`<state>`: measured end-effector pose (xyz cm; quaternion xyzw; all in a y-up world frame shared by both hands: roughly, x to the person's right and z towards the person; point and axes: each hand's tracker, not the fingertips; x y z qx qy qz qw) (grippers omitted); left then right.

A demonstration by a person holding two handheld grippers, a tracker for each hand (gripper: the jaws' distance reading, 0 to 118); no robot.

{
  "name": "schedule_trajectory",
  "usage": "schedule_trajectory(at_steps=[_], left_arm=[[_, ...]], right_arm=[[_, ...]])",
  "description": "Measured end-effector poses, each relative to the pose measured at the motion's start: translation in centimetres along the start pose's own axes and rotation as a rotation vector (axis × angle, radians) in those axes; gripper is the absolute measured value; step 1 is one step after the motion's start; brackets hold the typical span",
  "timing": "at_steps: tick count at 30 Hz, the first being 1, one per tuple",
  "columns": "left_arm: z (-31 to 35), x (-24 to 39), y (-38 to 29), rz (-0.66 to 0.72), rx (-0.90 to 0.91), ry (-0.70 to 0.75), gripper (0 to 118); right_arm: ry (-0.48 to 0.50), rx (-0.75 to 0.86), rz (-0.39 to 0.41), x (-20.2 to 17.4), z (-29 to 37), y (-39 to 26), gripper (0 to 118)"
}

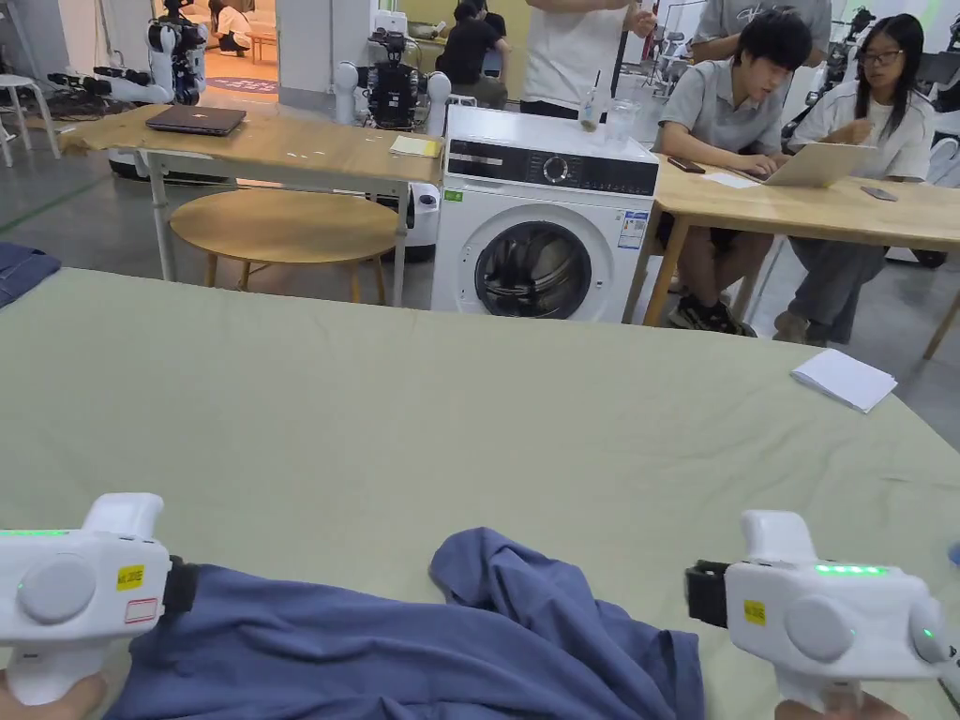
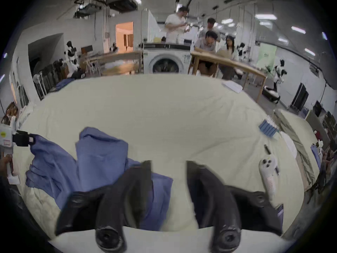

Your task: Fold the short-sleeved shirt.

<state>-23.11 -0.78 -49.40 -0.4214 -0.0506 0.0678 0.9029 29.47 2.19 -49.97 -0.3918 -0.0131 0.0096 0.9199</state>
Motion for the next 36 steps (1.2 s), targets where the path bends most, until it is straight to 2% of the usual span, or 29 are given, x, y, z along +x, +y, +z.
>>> schedule_trajectory(at_steps=[4, 8, 10, 11, 14, 16, 18, 22, 32, 36], left_arm=[[1.1, -0.4, -1.0, 0.052, -0.028, -0.026, 0], [1.9, -0.3, -1.8, 0.057, -0.025, -0.022, 0], [2.1, -0.1, -2.0, 0.058, -0.026, -0.023, 0], [2.3, -0.1, -2.1, 0.061, -0.028, -0.023, 0], [2.7, -0.2, -2.1, 0.070, -0.027, -0.033, 0], [3.0, -0.2, -2.2, 0.067, -0.025, -0.028, 0], [3.4, -0.4, -1.9, 0.068, -0.011, -0.030, 0], [5.4, -0.7, -1.0, 0.059, 0.062, -0.036, 0], [13.7, -2.7, 4.3, 0.038, 0.266, -0.003, 0], [17.8, -4.8, 7.6, 0.050, 0.355, 0.031, 0]], right_arm=[[-0.005, -0.156, 0.003, -0.1, -4.6, -0.1, 59], [0.030, -0.307, -0.075, -0.4, -8.0, -1.5, 55], [0.069, -0.310, -0.091, -0.4, -8.3, -2.4, 25], [0.075, -0.293, -0.098, -0.4, -8.1, -2.6, 16], [0.090, -0.238, -0.141, -0.4, -6.6, -3.0, 7], [0.094, -0.220, -0.133, -0.2, -5.8, -2.9, 7], [0.080, -0.130, -0.137, 0.2, -4.4, -2.4, 6], [0.109, 0.016, -0.181, 0.9, -0.1, -0.5, 5], [0.070, 0.372, -0.076, -0.7, 10.6, 5.5, 5], [0.011, 0.473, -0.027, -1.3, 14.1, 8.5, 5]])
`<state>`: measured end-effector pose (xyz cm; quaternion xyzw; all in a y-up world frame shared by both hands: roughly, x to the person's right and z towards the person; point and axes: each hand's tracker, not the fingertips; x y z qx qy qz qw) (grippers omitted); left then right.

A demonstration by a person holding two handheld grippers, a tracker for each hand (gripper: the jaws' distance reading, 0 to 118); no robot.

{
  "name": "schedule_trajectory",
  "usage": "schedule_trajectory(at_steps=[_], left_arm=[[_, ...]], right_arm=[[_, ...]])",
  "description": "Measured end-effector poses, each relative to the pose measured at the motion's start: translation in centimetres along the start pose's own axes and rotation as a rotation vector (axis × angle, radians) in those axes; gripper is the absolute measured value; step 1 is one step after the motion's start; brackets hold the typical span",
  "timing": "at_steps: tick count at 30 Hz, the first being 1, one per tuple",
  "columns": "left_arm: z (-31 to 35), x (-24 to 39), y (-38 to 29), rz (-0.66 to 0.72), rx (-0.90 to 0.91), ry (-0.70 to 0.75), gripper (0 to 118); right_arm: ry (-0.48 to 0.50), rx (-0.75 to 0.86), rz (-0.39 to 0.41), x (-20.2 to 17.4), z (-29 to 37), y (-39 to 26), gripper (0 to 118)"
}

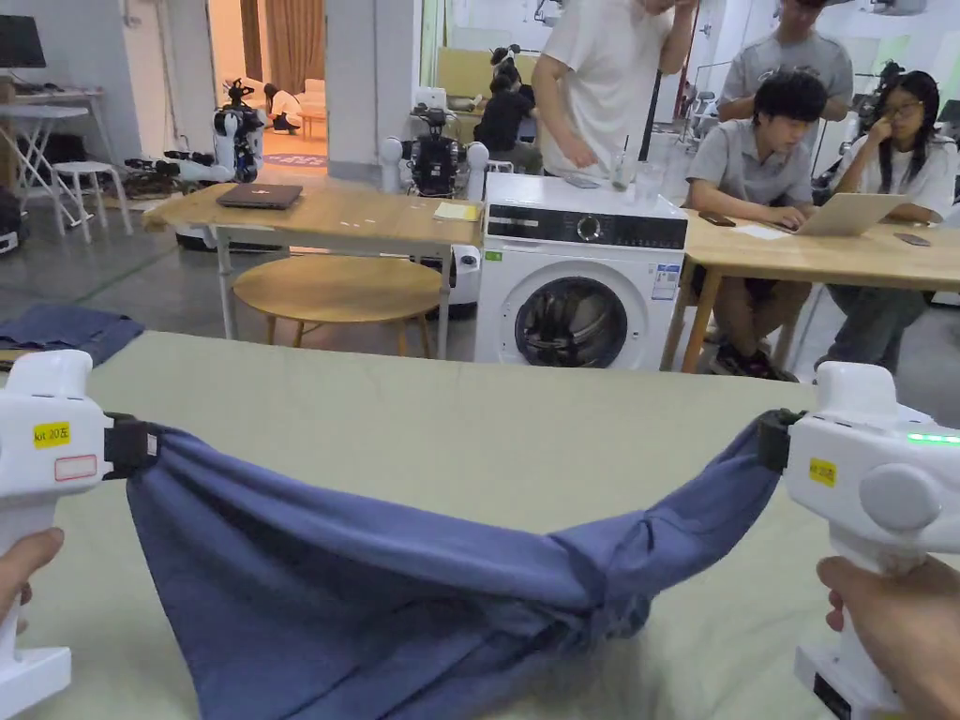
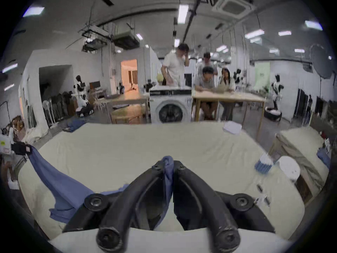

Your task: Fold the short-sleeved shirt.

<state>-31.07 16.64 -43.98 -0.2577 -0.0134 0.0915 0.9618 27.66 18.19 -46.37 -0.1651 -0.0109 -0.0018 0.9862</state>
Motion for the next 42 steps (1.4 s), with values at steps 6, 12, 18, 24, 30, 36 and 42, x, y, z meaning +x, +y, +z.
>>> schedule_trajectory(at_steps=[6, 12, 18, 24, 30, 36, 42], left_arm=[[2.2, -3.4, 6.2, 0.047, 0.075, 0.075, 0], [2.5, -3.6, 11.0, 0.009, 0.101, 0.129, 0], [1.5, -3.4, 15.8, -0.022, 0.120, 0.116, 0], [1.4, -2.1, 19.8, -0.043, 0.173, 0.130, 0], [-0.3, -1.6, 19.8, -0.086, 0.180, 0.135, 0], [-2.8, -1.4, 13.4, -0.110, 0.108, 0.138, 0], [-3.3, -2.0, 4.1, -0.118, 0.009, 0.126, 0]], right_arm=[[-0.057, 0.041, -0.041, 0.8, 0.5, 5.5, 5], [-0.086, 0.087, -0.010, 0.8, 0.1, 9.3, 5], [-0.132, 0.147, 0.087, 0.2, -0.5, 13.0, 5], [-0.174, 0.188, 0.103, 0.4, -1.6, 16.7, 5], [-0.186, 0.169, 0.056, 1.6, -2.8, 16.5, 5], [-0.190, 0.085, 0.058, 2.0, -3.6, 10.6, 5], [-0.186, -0.024, 0.079, 3.0, -3.3, 1.9, 5]])
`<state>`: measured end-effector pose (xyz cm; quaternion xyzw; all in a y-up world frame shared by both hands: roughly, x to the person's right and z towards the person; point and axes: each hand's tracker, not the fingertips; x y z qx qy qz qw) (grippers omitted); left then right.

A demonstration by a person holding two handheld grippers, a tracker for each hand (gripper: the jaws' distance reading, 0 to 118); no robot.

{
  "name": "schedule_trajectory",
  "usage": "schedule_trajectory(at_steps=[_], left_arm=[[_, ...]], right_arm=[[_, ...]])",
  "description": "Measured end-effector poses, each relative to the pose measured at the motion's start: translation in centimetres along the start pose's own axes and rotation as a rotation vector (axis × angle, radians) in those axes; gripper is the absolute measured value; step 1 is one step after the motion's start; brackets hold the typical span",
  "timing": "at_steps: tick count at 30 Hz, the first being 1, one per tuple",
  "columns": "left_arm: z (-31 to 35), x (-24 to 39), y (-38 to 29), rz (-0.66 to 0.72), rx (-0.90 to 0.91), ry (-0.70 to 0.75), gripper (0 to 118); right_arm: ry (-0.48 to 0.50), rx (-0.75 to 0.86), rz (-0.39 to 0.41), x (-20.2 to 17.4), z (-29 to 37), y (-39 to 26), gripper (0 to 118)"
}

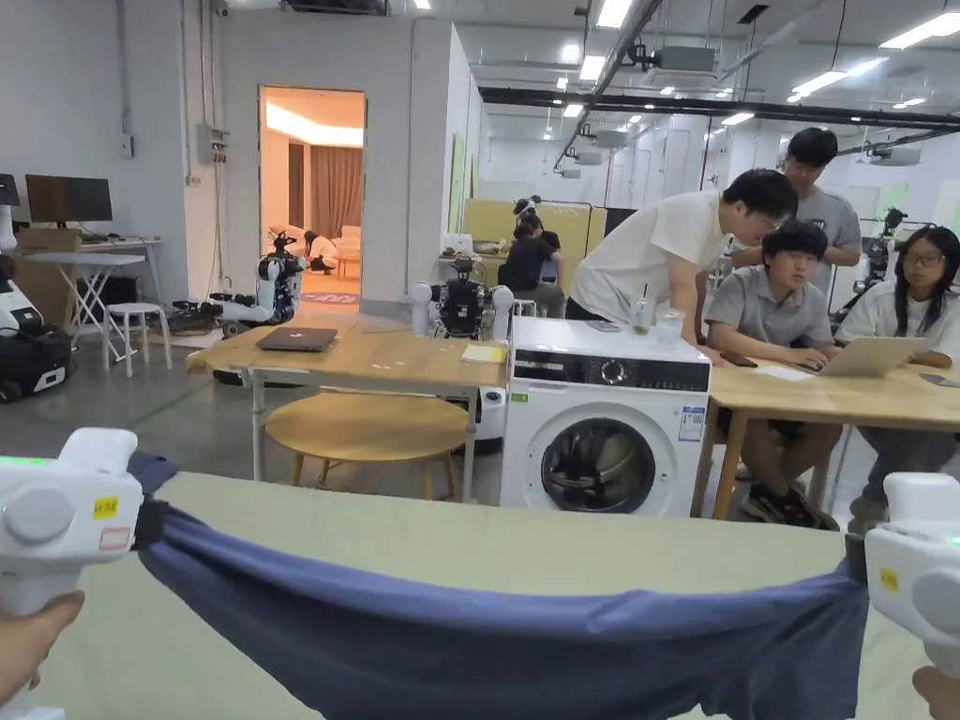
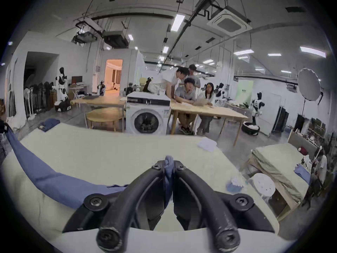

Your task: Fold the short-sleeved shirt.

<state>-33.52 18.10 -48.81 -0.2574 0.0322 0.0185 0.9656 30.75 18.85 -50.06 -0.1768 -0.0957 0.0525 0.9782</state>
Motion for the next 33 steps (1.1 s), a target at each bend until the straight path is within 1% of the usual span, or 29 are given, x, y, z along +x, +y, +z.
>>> schedule_trajectory(at_steps=[3, 6, 10, 12, 15, 21, 22, 23, 24, 25, 26, 27, 28, 29, 31, 33], left_arm=[[1.1, -0.3, -5.1, 0.040, -0.018, -0.012, 0], [2.8, -0.4, -9.9, 0.051, -0.043, -0.024, 0], [4.9, -0.7, -16.7, 0.108, -0.086, -0.016, 0], [5.4, -0.6, -19.6, 0.102, -0.124, -0.012, 0], [5.9, -0.4, -22.9, 0.062, -0.186, 0.005, 0], [5.8, -0.5, -25.9, 0.085, -0.235, 0.009, 0], [5.9, -0.5, -26.0, 0.088, -0.238, 0.008, 5], [6.0, -0.4, -26.1, 0.086, -0.244, 0.011, 15], [6.0, -0.3, -25.9, 0.077, -0.247, 0.025, 23], [6.3, -0.2, -25.9, 0.057, -0.245, 0.052, 26], [6.6, 0.0, -25.8, 0.043, -0.239, 0.068, 26], [7.1, 0.2, -25.7, 0.039, -0.234, 0.070, 26], [7.2, 0.3, -25.5, 0.039, -0.222, 0.074, 29], [7.6, 0.7, -25.4, 0.033, -0.207, 0.082, 40], [8.6, 1.9, -25.1, 0.030, -0.158, 0.072, 41], [8.7, 3.2, -24.6, 0.019, -0.103, 0.036, 41]], right_arm=[[0.006, -0.051, 0.014, 0.3, 1.6, -4.5, 5], [0.008, -0.089, 0.038, 0.5, 3.3, -8.8, 5], [-0.005, -0.141, 0.023, 0.9, 5.4, -14.3, 5], [-0.008, -0.175, 0.029, 0.8, 6.2, -16.5, 5], [-0.008, -0.204, 0.027, 0.9, 6.7, -19.1, 6], [-0.032, -0.234, 0.032, 0.3, 7.2, -22.1, 7], [-0.027, -0.223, 0.030, 0.2, 7.5, -22.4, 9], [-0.022, -0.215, 0.033, 0.1, 8.0, -22.5, 17], [-0.022, -0.210, 0.041, -0.2, 8.2, -22.5, 26], [-0.029, -0.194, 0.049, -0.5, 8.6, -22.5, 33], [-0.033, -0.175, 0.052, -0.8, 9.1, -22.4, 36], [-0.026, -0.147, 0.054, -1.0, 9.6, -22.5, 36], [-0.025, -0.126, 0.048, -1.4, 10.1, -22.3, 48], [-0.025, -0.108, 0.044, -1.8, 10.5, -22.1, 58], [0.004, -0.072, 0.021, -2.8, 11.3, -21.9, 59], [0.041, -0.034, -0.022, -4.1, 12.1, -21.4, 59]])
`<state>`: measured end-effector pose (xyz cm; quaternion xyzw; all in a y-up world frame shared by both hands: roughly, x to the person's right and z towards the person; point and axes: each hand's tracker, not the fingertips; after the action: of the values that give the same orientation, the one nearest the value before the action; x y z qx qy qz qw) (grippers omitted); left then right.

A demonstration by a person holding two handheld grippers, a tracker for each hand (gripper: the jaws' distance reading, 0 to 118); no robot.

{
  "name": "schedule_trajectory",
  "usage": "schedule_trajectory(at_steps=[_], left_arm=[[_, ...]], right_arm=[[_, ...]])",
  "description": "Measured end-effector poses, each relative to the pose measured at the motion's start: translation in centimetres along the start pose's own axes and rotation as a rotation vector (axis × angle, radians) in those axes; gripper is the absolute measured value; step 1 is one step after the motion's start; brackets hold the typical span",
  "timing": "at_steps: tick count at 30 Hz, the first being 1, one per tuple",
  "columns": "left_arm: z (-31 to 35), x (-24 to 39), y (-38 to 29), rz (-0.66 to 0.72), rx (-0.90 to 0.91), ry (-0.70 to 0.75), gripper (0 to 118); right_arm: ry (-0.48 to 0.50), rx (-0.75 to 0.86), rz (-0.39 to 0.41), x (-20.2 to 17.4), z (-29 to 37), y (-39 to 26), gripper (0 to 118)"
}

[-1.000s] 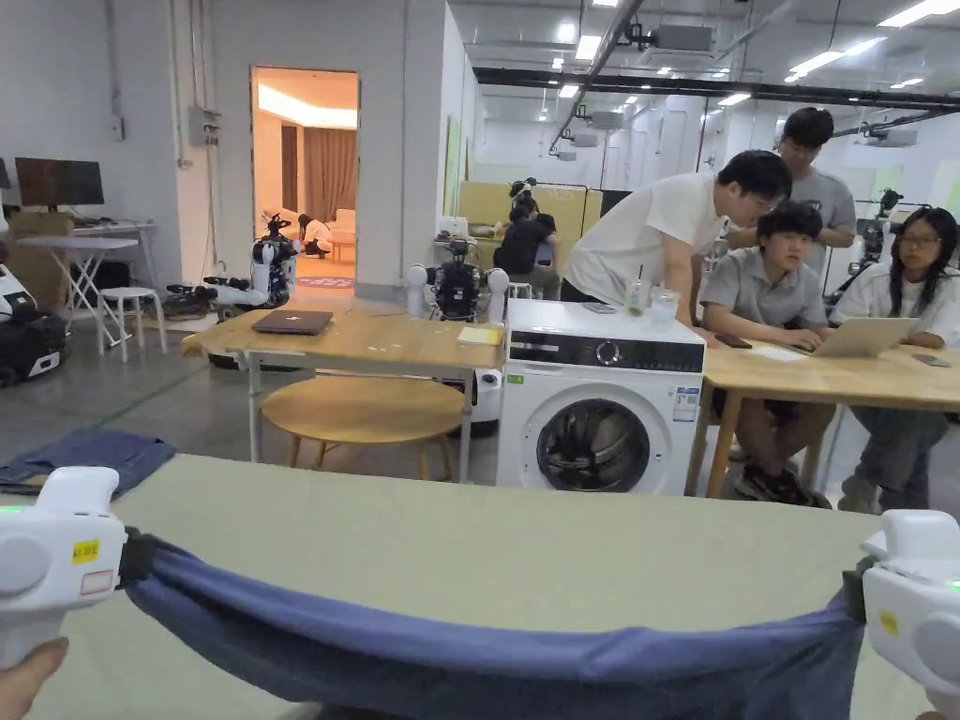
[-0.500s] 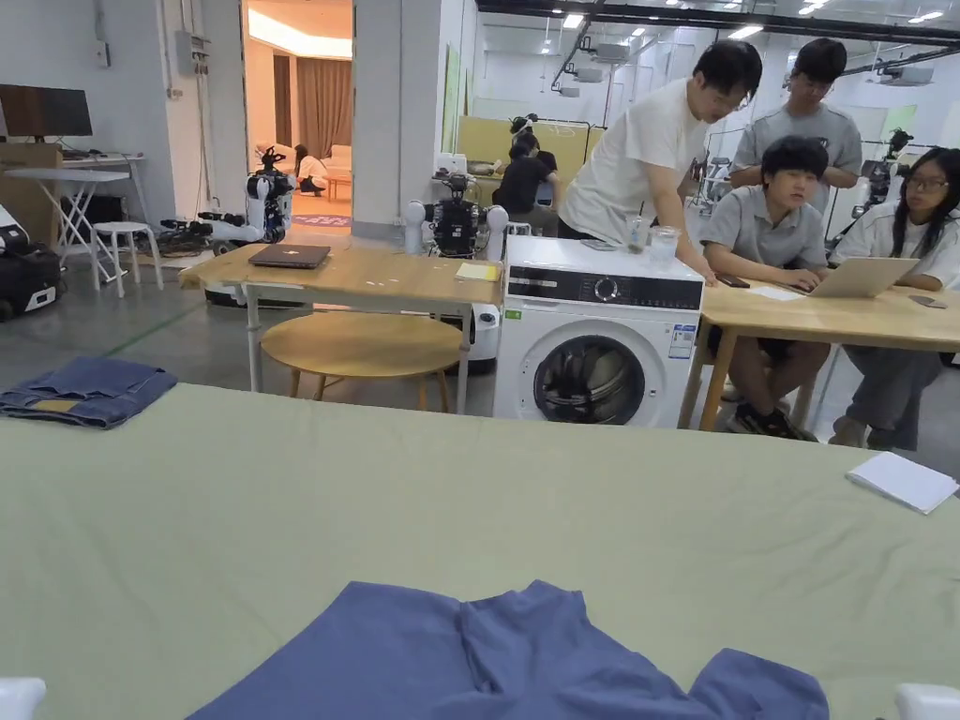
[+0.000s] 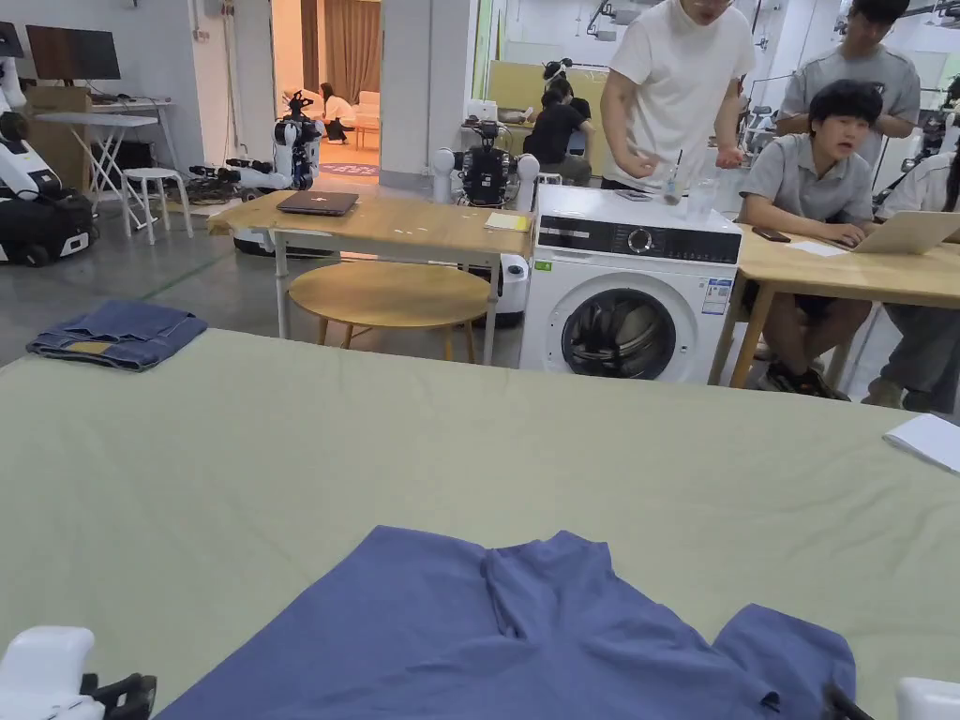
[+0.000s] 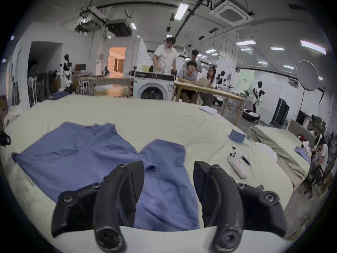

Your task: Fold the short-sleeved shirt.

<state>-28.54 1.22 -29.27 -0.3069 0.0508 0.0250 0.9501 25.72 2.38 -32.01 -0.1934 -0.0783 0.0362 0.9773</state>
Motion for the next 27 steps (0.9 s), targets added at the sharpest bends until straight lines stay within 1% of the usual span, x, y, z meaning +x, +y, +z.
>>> schedule_trajectory(at_steps=[1, 3, 4, 6, 8, 9, 10, 11, 12, 13, 14, 17, 19, 20, 22, 25, 27], left_arm=[[0.4, 0.9, 0.2, -0.004, 0.014, -0.001, 41], [0.0, 2.4, 0.4, -0.002, 0.056, 0.000, 41], [-0.3, 3.0, 0.7, -0.011, 0.081, -0.045, 41], [0.0, 4.9, 1.2, 0.000, 0.098, -0.076, 41], [0.0, 6.9, 1.8, -0.015, 0.148, -0.110, 39], [0.2, 7.9, 2.1, -0.028, 0.165, -0.113, 39], [0.4, 8.9, 2.4, -0.048, 0.189, -0.100, 35], [0.3, 9.8, 2.7, -0.066, 0.206, -0.101, 23], [0.3, 10.7, 3.0, -0.081, 0.229, -0.106, 11], [0.4, 11.4, 3.2, -0.089, 0.235, -0.099, 3], [0.5, 12.0, 3.5, -0.098, 0.244, -0.100, 1], [0.5, 13.1, 4.3, -0.094, 0.260, -0.108, 0], [0.6, 13.6, 4.5, -0.088, 0.296, -0.072, 0], [0.7, 13.6, 4.6, -0.089, 0.300, -0.077, 0], [0.8, 13.4, 4.6, -0.076, 0.320, -0.063, 0], [1.2, 12.4, 4.7, -0.053, 0.328, -0.046, 0], [1.2, 11.0, 4.7, -0.053, 0.292, -0.054, 0]], right_arm=[[0.025, 0.015, -0.011, -0.9, 0.3, 0.3, 59], [0.035, 0.040, -0.022, -2.6, 0.9, 0.7, 59], [0.053, 0.066, -0.034, -3.6, 1.2, 1.1, 59], [0.072, 0.103, -0.059, -5.3, 1.6, 1.5, 59], [0.082, 0.127, -0.063, -7.0, 2.0, 2.2, 57], [0.086, 0.146, -0.067, -7.8, 2.2, 2.5, 51], [0.091, 0.167, -0.065, -8.5, 2.2, 2.6, 35], [0.085, 0.187, -0.059, -9.2, 2.4, 2.9, 11], [0.086, 0.198, -0.062, -9.8, 2.5, 3.1, 8], [0.089, 0.208, -0.068, -10.3, 2.7, 3.4, 4], [0.106, 0.219, -0.076, -10.5, 2.9, 3.6, 0], [0.129, 0.233, -0.058, -11.5, 3.2, 4.2, 0], [0.158, 0.225, -0.065, -11.7, 3.3, 4.5, 0], [0.161, 0.223, -0.067, -11.9, 3.3, 4.6, 0], [0.148, 0.224, -0.058, -12.3, 3.1, 4.4, 0], [0.163, 0.207, -0.042, -12.5, 2.7, 4.3, 0], [0.170, 0.188, -0.028, -12.6, 2.1, 3.9, 0]])
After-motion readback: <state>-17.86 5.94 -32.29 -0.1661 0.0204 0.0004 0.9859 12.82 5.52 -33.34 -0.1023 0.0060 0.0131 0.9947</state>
